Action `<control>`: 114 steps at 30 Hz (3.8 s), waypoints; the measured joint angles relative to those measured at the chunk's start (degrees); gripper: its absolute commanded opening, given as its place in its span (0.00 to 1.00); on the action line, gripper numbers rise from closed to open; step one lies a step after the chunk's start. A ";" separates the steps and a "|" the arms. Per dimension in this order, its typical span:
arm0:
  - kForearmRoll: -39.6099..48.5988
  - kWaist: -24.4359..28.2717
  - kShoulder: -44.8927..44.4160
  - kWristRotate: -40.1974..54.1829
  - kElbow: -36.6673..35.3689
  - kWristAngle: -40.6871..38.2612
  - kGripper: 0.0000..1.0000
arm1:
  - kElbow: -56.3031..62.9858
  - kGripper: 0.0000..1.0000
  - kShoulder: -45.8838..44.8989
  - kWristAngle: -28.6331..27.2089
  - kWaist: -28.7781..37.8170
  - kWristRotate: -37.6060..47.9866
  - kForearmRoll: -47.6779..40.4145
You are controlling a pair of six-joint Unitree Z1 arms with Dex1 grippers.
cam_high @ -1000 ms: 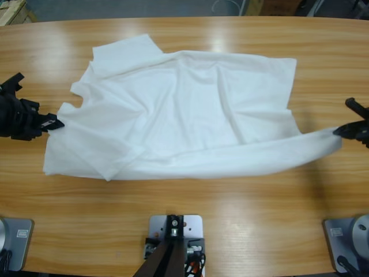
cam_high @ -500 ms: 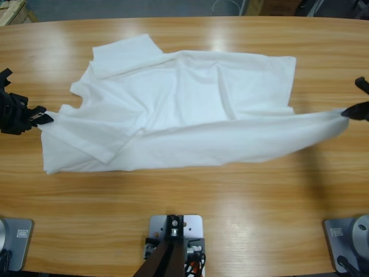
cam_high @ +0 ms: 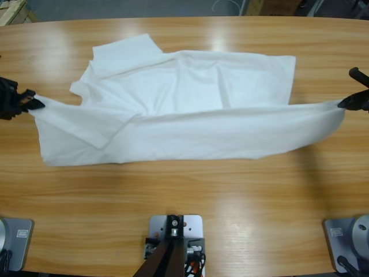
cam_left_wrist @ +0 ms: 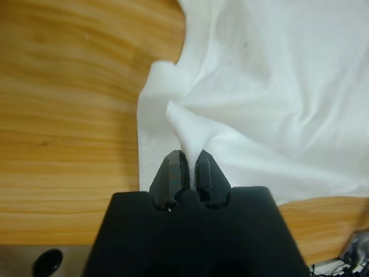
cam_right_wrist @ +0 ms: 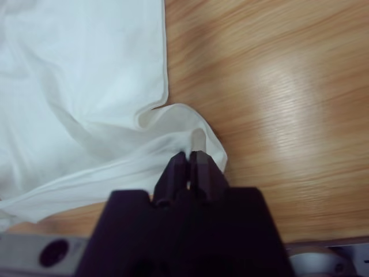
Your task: Fold clothes
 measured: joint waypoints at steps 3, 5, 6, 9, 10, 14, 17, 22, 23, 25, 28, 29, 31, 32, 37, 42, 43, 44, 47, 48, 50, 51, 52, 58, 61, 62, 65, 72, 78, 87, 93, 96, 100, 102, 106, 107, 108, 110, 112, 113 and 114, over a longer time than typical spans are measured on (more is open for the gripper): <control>1.72 0.16 0.45 1.33 -3.05 0.00 0.00 | -1.47 0.00 0.34 -0.03 -0.02 -1.70 0.82; 2.87 0.17 1.25 1.81 -5.17 -0.02 0.00 | -2.57 0.00 0.54 -0.04 -0.09 -2.42 1.68; 3.39 0.17 1.50 1.99 -6.24 -0.05 0.00 | -3.33 0.00 0.69 -0.04 -0.11 -2.66 2.03; 4.48 0.17 2.40 2.39 -8.02 -0.16 0.00 | -4.38 0.00 1.33 -0.04 -0.17 -3.07 2.67; 4.64 0.17 2.95 2.47 -8.11 -0.18 0.00 | -4.38 0.00 1.71 -0.04 -0.17 -3.16 2.76; 4.80 0.25 5.44 3.19 -8.35 -0.19 0.00 | -4.39 0.00 3.75 -0.04 -0.18 -3.60 2.77; 4.80 0.76 7.29 3.65 -9.02 -0.19 0.00 | -4.80 0.00 5.46 -0.04 -0.18 -3.92 2.77; 4.80 1.78 11.09 4.40 -10.53 -0.19 0.00 | -6.72 0.00 9.19 -0.04 -0.18 -4.41 2.72; 4.79 2.14 11.91 4.64 -10.84 -0.19 0.00 | -7.05 0.00 9.90 -0.04 -0.18 -4.57 2.70; 4.79 3.13 13.40 5.52 -11.73 -0.19 0.00 | -7.84 0.00 11.41 -0.04 -0.18 -4.84 2.70; 4.79 4.20 15.44 6.41 -14.00 -0.19 0.00 | -10.68 0.00 13.22 -0.04 -0.19 -5.37 2.74; 4.79 4.38 15.98 6.52 -14.59 -0.19 0.00 | -11.80 0.00 13.93 -0.04 -0.20 -5.55 2.84; 4.79 4.56 17.23 6.56 -16.09 -0.19 0.00 | -13.97 0.00 15.09 -0.04 -0.23 -5.91 3.34; 4.80 4.62 17.80 6.56 -16.68 -0.19 0.00 | -15.18 0.00 15.76 -0.04 -0.28 -6.10 3.77; 5.32 4.90 18.59 6.56 -18.88 -0.19 0.00 | -19.32 0.00 17.41 -0.17 -0.78 -7.41 6.27; 7.07 5.01 18.64 6.59 -19.23 -0.24 0.00 | -19.24 0.00 17.64 -0.29 -1.10 -8.14 7.49; 7.68 5.13 18.64 6.66 -19.23 -0.24 0.00 | -18.52 0.00 17.63 -0.29 -1.12 -8.17 7.48; 8.41 5.28 18.64 6.73 -19.22 -0.25 0.00 | -17.59 0.00 17.59 -0.29 -1.15 -8.17 7.48; 11.51 5.58 18.60 7.00 -19.04 -0.25 0.00 | -14.35 0.00 16.50 -0.29 -1.16 -8.16 7.47; 12.89 5.63 18.52 7.22 -18.95 -0.25 0.00 | -13.35 0.00 15.69 -0.29 -1.16 -8.14 7.47; 15.31 5.80 17.99 7.83 -18.74 -0.25 0.00 | -11.54 0.00 13.84 -0.29 -1.16 -7.63 7.47; 16.34 5.87 17.50 8.12 -18.58 -0.25 0.00 | -10.70 0.00 12.52 -0.29 -1.16 -7.29 7.52; 17.10 5.90 16.74 8.32 -18.30 -0.26 0.00 | -10.04 0.00 11.07 -0.28 -1.16 -6.95 7.79; 19.39 4.98 7.77 8.70 -15.65 -0.33 0.00 | -9.43 0.00 -0.08 0.04 -1.13 -5.19 13.42; 19.46 3.23 1.73 8.68 -13.32 -0.69 0.00 | -9.33 0.00 -5.58 0.22 0.81 -3.28 16.61; 19.50 2.52 -0.41 8.42 -12.39 -0.93 0.00 | -9.12 0.00 -7.33 0.27 1.88 -2.33 17.58; 19.86 0.43 -7.03 6.38 -9.20 -1.51 0.00 | -7.36 0.00 -12.88 0.53 4.99 0.50 19.73; 21.54 -5.28 -15.17 1.07 -5.00 -2.86 0.00 | -1.88 0.34 -22.09 6.21 10.30 2.97 18.52; 21.62 -7.68 -17.02 -0.89 -3.73 -3.00 0.00 | 0.61 0.71 -23.44 10.01 12.92 2.09 10.64; 21.62 -7.85 -17.02 -1.24 -3.48 -3.00 0.00 | 0.79 0.78 -9.12 10.59 12.93 0.20 0.46; 21.61 -7.85 -16.66 -1.24 -3.36 -3.00 0.00 | 0.85 0.78 -1.04 10.59 9.97 -1.78 -3.30; 21.53 -7.85 -16.34 -1.24 -3.18 -3.00 0.00 | 0.85 0.78 1.59 10.59 7.61 -3.39 -3.86; 21.38 -7.85 -15.50 -1.24 -3.14 -3.00 0.00 | 0.83 0.78 4.16 10.58 5.74 -5.26 -3.96; 21.27 -7.85 -15.21 -1.24 -3.13 -3.00 0.00 | 0.81 0.78 5.80 10.50 5.17 -6.04 -3.96; 21.21 -7.85 -14.70 -1.24 -3.00 -3.00 0.00 | 0.34 0.78 8.53 10.38 4.91 -7.02 -4.02; 21.21 -7.85 -14.58 -1.24 -2.96 -3.00 0.00 | 0.08 0.78 9.01 10.35 4.87 -7.16 -4.07; 21.20 -7.85 -14.44 -1.24 -2.92 -3.00 0.00 | -0.19 0.78 9.43 10.32 4.85 -7.30 -4.15; 21.13 -7.85 -14.06 -1.24 -2.84 -3.00 0.00 | -0.68 0.78 10.56 10.31 4.75 -7.55 -4.47; 21.04 -7.85 -13.62 -1.24 -2.83 -3.00 0.00 | -0.93 0.78 11.75 10.13 4.71 -7.96 -4.81; 21.00 -7.85 -13.55 -1.24 -2.83 -3.00 0.00 | -0.99 0.78 12.05 10.01 4.62 -8.16 -4.88; 20.99 -7.85 -13.47 -1.24 -2.83 -3.00 0.00 | -1.06 0.78 12.45 9.83 4.46 -8.40 -4.91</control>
